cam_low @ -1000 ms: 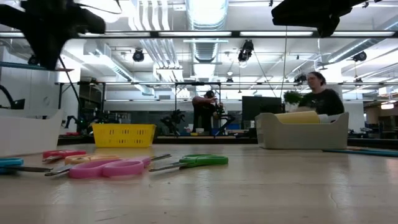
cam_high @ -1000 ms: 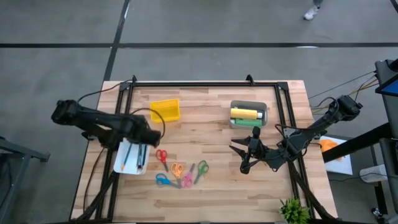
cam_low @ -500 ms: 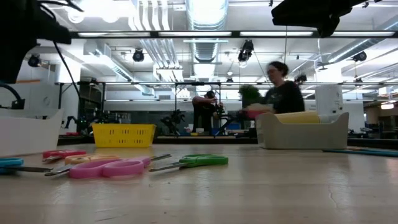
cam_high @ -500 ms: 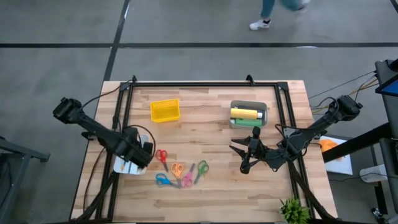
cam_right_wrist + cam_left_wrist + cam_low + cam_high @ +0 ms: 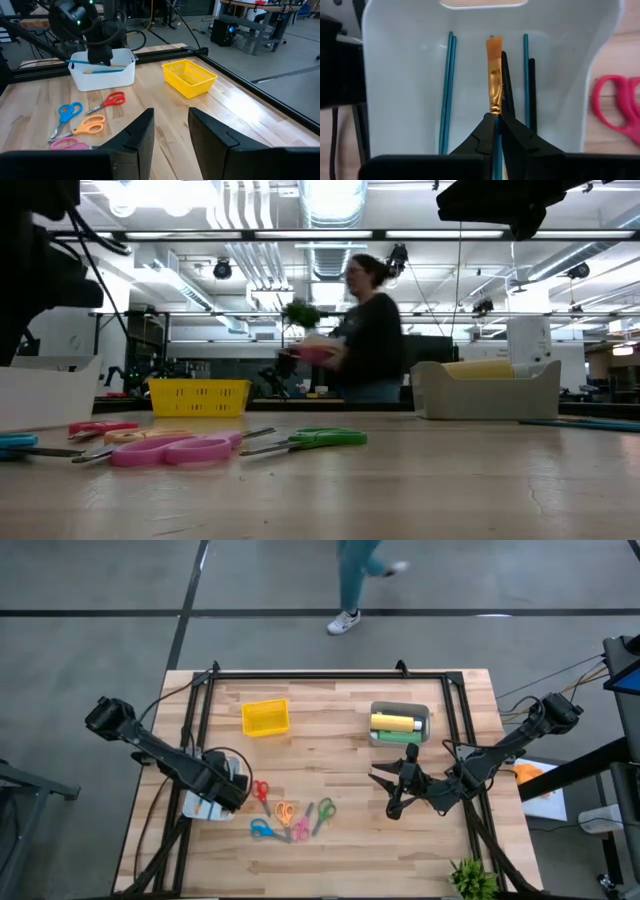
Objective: Pick & Place Paint Supplies
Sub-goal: Put the blue paintbrush into the white bin
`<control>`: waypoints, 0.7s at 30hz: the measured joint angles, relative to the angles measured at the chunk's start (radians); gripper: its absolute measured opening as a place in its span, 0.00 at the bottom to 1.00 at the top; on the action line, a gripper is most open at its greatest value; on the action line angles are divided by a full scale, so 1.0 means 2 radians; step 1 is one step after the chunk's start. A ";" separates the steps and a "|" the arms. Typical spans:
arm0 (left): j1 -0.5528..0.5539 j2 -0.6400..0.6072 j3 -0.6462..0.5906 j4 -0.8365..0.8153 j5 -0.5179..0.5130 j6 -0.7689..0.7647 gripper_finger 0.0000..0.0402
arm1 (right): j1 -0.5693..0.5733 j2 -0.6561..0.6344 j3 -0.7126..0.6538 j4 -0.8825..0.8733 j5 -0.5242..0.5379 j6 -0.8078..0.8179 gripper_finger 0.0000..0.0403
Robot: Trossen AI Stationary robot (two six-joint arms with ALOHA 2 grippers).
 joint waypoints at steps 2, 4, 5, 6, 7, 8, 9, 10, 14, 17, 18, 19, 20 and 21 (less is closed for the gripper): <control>0.001 0.000 -0.008 0.008 -0.002 0.011 0.06 | 0.000 0.000 0.000 0.000 0.000 0.000 0.30; 0.002 0.000 -0.013 0.010 -0.007 0.017 0.06 | 0.000 0.000 0.000 0.000 0.000 0.000 0.30; 0.002 0.000 -0.015 0.011 -0.008 0.017 0.06 | 0.000 0.000 0.000 0.000 0.000 0.000 0.30; 0.002 0.000 -0.017 0.012 -0.011 0.018 0.06 | 0.000 0.000 0.000 0.000 0.000 0.000 0.30; 0.002 0.000 -0.019 0.012 -0.017 0.018 0.06 | 0.000 0.000 0.000 0.000 0.000 0.000 0.30; 0.002 0.000 -0.020 0.012 -0.023 0.018 0.06 | 0.000 0.000 0.000 0.000 0.000 0.000 0.30; 0.002 0.000 -0.022 0.012 -0.032 0.018 0.06 | 0.000 0.000 0.000 0.000 0.000 0.000 0.30; 0.002 0.000 -0.023 0.012 -0.042 0.018 0.06 | 0.000 0.000 0.000 0.000 0.000 0.000 0.30; 0.002 0.000 -0.026 0.010 -0.082 0.018 0.06 | 0.000 0.000 0.000 0.000 0.000 0.000 0.30; 0.002 0.000 -0.026 0.011 -0.092 0.018 0.06 | 0.000 0.000 0.000 0.000 0.000 0.000 0.30; 0.002 0.000 -0.026 0.011 -0.092 0.018 0.06 | 0.000 0.000 0.000 0.000 0.000 0.000 0.30; 0.002 0.000 -0.026 0.011 -0.091 0.018 0.06 | 0.000 0.000 0.000 0.000 0.000 0.000 0.30; 0.002 0.000 -0.026 0.012 -0.090 0.018 0.06 | 0.000 0.000 0.000 0.000 0.000 0.000 0.30; 0.002 0.000 -0.026 0.013 -0.086 0.018 0.06 | 0.000 0.000 0.000 0.000 0.000 0.000 0.30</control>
